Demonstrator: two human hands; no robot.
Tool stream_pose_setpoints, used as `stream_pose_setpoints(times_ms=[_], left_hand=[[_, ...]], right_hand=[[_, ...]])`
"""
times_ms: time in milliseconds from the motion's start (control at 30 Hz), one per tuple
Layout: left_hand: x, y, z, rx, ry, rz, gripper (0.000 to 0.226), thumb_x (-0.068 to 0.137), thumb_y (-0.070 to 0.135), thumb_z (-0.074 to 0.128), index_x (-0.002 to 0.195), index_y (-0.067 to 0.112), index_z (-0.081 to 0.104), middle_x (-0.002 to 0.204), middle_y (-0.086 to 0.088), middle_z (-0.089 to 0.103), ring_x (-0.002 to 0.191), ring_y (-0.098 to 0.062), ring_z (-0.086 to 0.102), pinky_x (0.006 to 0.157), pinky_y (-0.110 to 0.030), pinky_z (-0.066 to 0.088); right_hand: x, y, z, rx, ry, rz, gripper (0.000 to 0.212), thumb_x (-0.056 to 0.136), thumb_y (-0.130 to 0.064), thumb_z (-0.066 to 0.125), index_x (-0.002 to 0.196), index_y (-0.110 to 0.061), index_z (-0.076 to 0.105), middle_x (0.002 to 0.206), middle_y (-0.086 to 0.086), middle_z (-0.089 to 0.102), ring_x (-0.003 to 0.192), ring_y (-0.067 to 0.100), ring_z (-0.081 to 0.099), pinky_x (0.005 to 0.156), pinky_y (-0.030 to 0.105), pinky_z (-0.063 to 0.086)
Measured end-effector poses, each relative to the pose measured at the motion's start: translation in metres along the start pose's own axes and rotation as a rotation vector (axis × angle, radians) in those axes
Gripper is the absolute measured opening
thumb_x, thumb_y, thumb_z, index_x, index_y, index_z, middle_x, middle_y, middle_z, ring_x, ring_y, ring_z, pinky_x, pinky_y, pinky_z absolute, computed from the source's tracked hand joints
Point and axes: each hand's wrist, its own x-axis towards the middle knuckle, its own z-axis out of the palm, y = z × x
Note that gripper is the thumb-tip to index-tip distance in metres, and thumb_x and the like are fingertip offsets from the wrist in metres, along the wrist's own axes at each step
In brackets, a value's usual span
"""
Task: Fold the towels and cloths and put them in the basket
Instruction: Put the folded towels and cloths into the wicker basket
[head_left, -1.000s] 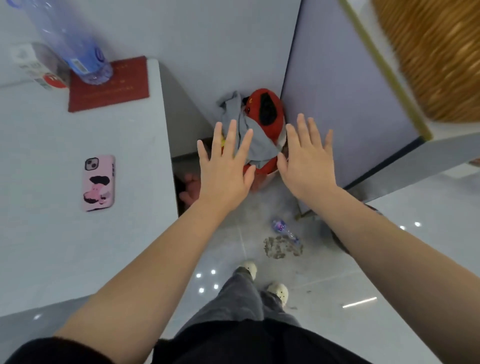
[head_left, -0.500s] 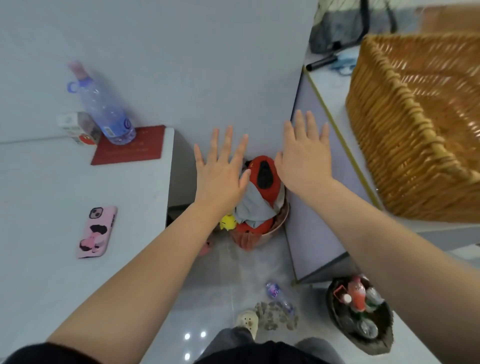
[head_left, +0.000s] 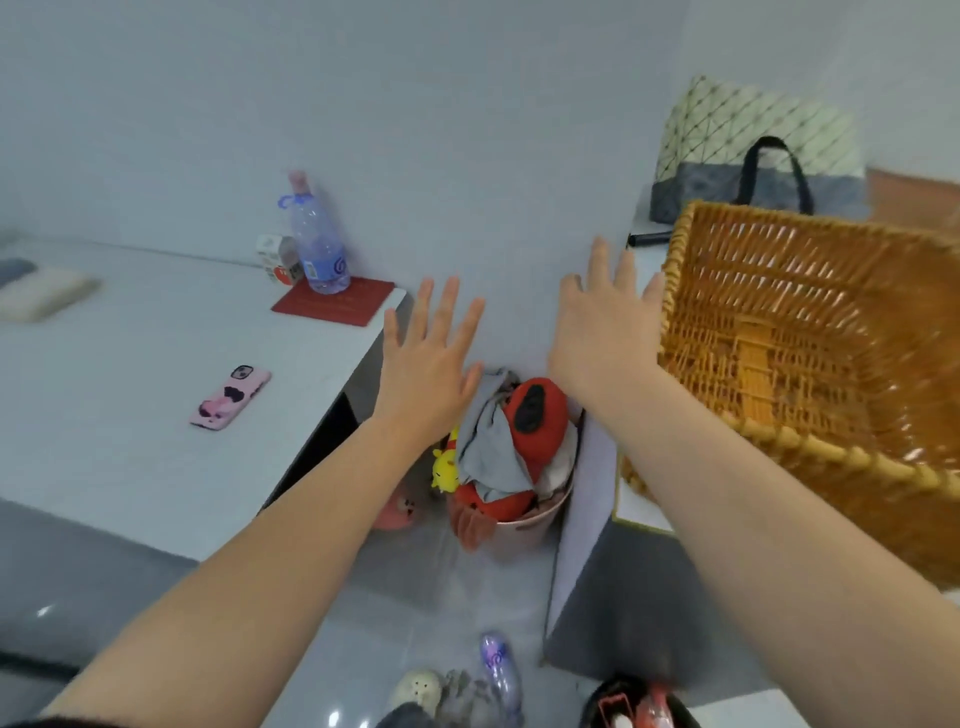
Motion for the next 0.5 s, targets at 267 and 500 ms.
stream_pose_setpoints(times_ms=[267, 500], left_hand=[[-0.06, 0.048, -0.046, -0.23, -0.104, -0.314, 0.063, 0.098, 0.035, 0.039, 0.152, 0.019, 0.01, 0.16, -0.007, 0.002, 0.147, -0.026, 0.0, 0.115, -0.05, 0.009], [-0.057, 0.057, -0.076, -1.473, -0.477, -0.86, 0.033, 0.1, 0.03, 0.041, 0.129, 0.017, 0.052, 0.132, -0.003, 0.053, 0.117, -0.021, 0.053, 0.096, -0.038, 0.036]], right_hand=[[-0.025, 0.056, -0.014, 0.258, -0.282, 0.0, 0.051, 0.098, -0.014, 0.033, 0.145, 0.0, 0.021, 0.155, 0.023, 0.005, 0.138, 0.044, 0.019, 0.104, 0.048, 0.033], [-0.039, 0.047, -0.018, 0.52, -0.36, -0.044, 0.051, 0.094, -0.011, 0.036, 0.14, 0.007, 0.027, 0.146, 0.023, 0.027, 0.132, 0.043, 0.029, 0.108, 0.043, 0.033]])
